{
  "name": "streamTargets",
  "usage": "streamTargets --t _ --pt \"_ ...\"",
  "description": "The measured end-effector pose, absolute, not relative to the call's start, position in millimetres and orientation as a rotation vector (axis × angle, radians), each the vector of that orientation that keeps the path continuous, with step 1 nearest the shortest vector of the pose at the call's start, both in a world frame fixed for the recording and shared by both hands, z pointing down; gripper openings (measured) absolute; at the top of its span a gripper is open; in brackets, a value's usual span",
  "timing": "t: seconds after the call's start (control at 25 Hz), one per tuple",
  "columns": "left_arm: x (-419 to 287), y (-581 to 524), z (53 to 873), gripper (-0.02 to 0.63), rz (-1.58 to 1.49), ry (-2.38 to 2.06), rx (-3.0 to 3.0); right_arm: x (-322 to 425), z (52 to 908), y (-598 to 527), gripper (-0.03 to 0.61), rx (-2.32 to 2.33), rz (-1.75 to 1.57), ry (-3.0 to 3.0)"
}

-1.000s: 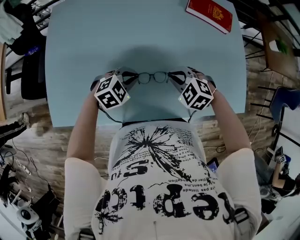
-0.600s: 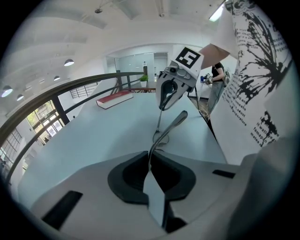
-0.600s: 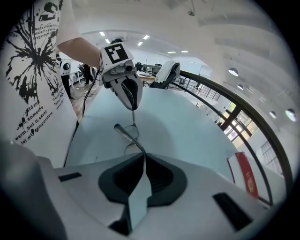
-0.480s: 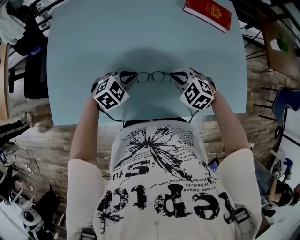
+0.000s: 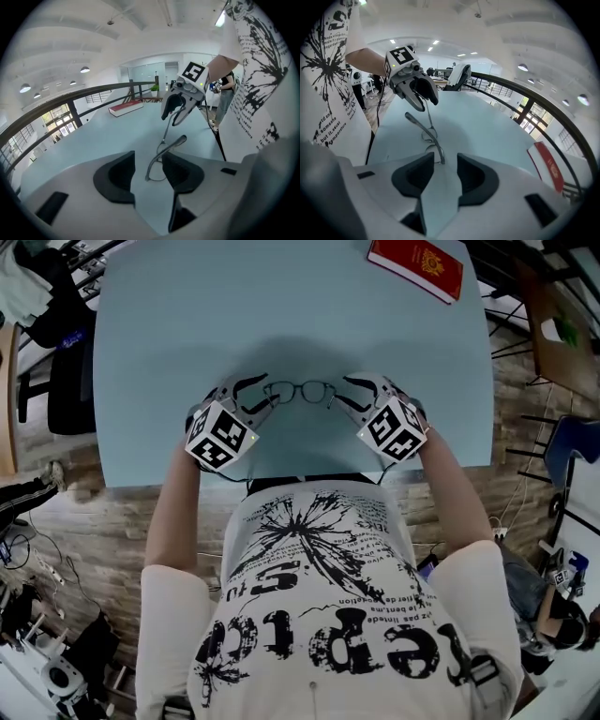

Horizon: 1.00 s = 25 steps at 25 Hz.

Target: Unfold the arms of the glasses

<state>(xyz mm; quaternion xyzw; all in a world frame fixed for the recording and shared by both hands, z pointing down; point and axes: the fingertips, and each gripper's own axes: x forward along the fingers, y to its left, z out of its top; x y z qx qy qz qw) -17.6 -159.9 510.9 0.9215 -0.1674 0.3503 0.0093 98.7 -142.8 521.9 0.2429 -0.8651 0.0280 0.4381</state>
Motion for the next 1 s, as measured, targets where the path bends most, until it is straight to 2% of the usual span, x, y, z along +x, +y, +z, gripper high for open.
streamTargets --t 0.08,0.16,0.52,0.88,1.0 --pt "-18 -157 500 0.184 1.014 -0.567 2.893 102 520 -144 0.152 0.651 0.081 -2.142" --pt "-18 -151 484 0.186 0.922 -0.604 2.918 105 512 -144 0.106 0.707 0.089 -2.147" --pt "-13 -129 391 0.182 0.543 -0.795 3.051 96 439 -139 0.028 0.986 0.075 -2.245" --pt "-40 -143 320 0.043 0.254 -1.12 3.043 88 365 -150 0.012 1.299 -0.03 -2.356" --pt "-48 -145 307 0.031 0.191 -1.218 3.014 88 348 -154 0.011 1.381 -0.086 -2.383"
